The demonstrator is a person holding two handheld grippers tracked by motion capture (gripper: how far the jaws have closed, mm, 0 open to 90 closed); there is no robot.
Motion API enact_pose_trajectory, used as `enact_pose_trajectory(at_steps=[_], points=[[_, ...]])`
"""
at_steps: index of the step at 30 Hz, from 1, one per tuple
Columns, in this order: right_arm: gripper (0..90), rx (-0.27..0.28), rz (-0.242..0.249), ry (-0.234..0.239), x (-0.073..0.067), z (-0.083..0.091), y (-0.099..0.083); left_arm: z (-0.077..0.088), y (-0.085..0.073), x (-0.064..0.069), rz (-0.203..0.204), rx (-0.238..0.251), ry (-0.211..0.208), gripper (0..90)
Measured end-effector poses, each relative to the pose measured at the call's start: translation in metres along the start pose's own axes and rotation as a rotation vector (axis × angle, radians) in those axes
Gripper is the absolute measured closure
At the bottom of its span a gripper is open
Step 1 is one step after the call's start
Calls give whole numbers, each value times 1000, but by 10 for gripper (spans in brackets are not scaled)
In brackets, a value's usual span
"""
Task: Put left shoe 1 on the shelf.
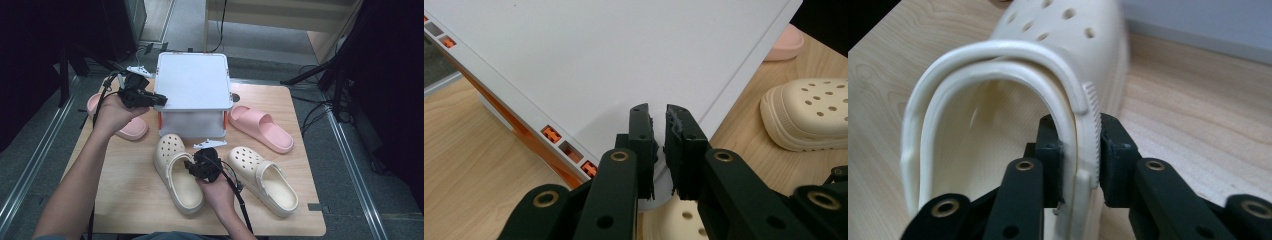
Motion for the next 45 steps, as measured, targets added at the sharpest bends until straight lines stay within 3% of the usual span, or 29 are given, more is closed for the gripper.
enact_pose_trajectory(at_steps=[8, 20, 29, 32, 40, 45], points=[[772, 10, 3, -16, 1, 4, 16, 0, 0, 2, -10, 0, 10, 815], [771, 67, 2, -53, 14, 14, 52, 0, -1, -1, -1, 5, -17, 804], [771, 93, -37, -116, 35, 1, 74, 0, -1, -3, -1, 9, -29, 806], [769, 121, -78, -145, 45, -8, 81, 0, -2, -3, -2, 9, -31, 806], [758, 130, -133, -165, 53, -28, 83, 0, -2, -3, -8, 10, -27, 807], [729, 122, -125, -135, 54, -28, 80, 0, -2, -3, -7, 11, -27, 807]])
Point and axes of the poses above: each handheld gripper's, and its own axes: z roughly backward along the jaws, y roughly out of its top, x roughly to its right, the point moved 2 cm from there along -z, roughly forward along the jaws, and after that the axes turned 8 degrees about y, right-handed, at the moved point
